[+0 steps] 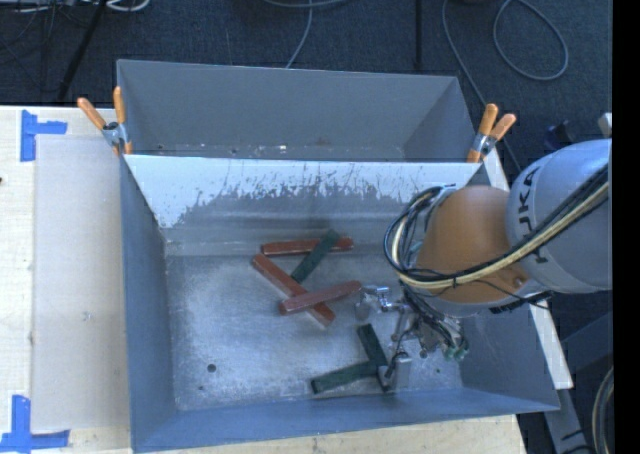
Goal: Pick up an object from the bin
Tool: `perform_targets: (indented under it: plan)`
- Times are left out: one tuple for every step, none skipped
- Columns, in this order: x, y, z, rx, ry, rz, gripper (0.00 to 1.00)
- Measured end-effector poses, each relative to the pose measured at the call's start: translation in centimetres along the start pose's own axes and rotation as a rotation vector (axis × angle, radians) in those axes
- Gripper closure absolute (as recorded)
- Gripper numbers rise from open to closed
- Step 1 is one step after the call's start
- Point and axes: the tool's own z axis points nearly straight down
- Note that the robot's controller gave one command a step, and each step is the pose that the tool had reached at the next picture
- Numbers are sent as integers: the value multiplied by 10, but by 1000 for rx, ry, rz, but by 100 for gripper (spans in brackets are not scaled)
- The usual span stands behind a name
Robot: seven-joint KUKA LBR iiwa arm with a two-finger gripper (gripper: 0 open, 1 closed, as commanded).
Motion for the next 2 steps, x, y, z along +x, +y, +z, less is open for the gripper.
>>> perform_targets:
  plan:
    - [5, 55, -9, -1, 0, 347, 0]
    - [12, 134, 0, -1, -3, 271, 0]
